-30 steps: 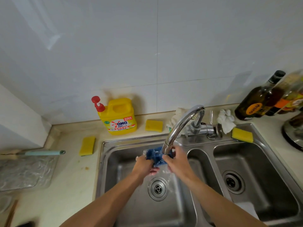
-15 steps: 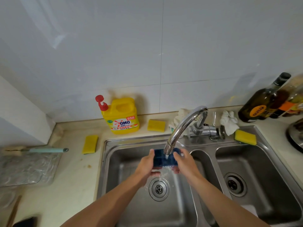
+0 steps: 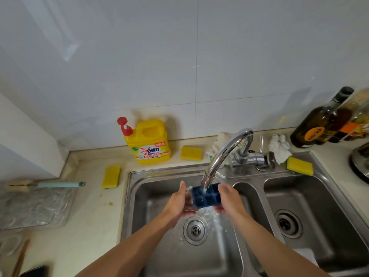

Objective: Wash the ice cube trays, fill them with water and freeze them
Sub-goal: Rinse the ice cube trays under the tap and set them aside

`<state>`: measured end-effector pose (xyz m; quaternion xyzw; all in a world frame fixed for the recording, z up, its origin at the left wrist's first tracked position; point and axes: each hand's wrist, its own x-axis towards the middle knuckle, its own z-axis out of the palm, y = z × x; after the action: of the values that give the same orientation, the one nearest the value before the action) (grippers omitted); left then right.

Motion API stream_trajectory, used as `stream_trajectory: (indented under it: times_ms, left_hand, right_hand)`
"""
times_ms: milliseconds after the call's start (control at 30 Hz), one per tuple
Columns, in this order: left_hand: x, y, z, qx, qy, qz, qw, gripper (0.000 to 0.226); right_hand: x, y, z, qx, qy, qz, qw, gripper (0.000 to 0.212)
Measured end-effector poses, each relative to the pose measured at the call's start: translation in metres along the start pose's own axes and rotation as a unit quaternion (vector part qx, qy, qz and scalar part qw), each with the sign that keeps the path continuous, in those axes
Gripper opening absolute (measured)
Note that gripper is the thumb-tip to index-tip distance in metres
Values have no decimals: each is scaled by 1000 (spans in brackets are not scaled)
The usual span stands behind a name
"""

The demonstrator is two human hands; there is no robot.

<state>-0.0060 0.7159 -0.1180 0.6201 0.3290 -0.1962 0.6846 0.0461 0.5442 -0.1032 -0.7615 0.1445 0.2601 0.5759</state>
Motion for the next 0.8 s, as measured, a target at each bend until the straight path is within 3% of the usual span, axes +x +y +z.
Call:
stream_trajectory:
  times_ms: [133, 300, 467, 667, 800]
  left_hand:
    - [2, -4, -3, -6, 45, 4, 999, 74]
    - [-3, -2, -1, 1, -22, 2, 1000, 81]
    - [0, 0, 5, -20, 15, -4, 1000, 74]
    - [-3, 9, 18, -29, -47, -5, 998, 75]
    - [-6, 12, 14, -35, 34, 35, 998, 58]
  right_hand:
    - [-4, 6, 9, -44, -35, -15, 998, 14]
    - [-3, 6, -7, -25, 0, 12, 1000, 27]
    - [-11, -2, -6, -62, -12, -24, 998, 24]
    - [-11, -4, -29, -3, 31, -1, 1000, 28]
    - [-15, -12, -19, 1, -1, -27, 1000, 28]
